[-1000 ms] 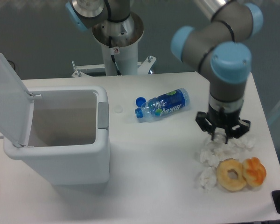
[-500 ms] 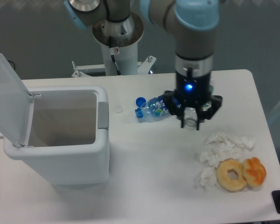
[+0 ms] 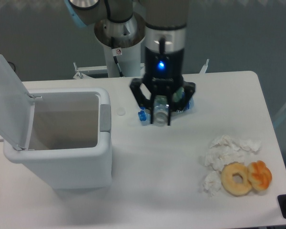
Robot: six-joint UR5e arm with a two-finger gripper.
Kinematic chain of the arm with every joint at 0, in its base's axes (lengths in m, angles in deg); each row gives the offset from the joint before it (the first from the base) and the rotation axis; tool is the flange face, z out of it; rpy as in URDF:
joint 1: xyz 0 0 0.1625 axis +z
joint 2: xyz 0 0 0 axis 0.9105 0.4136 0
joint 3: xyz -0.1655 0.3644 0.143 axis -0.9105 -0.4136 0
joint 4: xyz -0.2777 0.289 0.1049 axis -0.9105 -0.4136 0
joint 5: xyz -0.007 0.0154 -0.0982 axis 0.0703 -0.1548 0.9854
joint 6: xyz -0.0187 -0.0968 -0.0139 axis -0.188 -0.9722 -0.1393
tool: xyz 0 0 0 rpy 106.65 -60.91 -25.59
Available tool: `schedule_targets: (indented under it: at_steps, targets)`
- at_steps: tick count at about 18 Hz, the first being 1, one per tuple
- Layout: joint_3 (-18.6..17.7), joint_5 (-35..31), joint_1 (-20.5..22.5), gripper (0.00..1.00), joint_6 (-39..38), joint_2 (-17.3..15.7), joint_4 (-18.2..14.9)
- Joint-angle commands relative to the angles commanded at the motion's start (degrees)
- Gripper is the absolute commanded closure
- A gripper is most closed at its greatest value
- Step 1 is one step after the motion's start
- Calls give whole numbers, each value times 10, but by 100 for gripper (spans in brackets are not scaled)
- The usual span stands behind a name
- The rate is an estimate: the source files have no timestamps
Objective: Place the plastic bottle in the trash can
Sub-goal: 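Lift the gripper and carry it over the open white trash bin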
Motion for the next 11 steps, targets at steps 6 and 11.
schedule_targets:
  at_steps: [6,11]
  targets:
    - [6,1,-52,84,-72,-2,37]
    - [11,13,-79,84,-86,2,38]
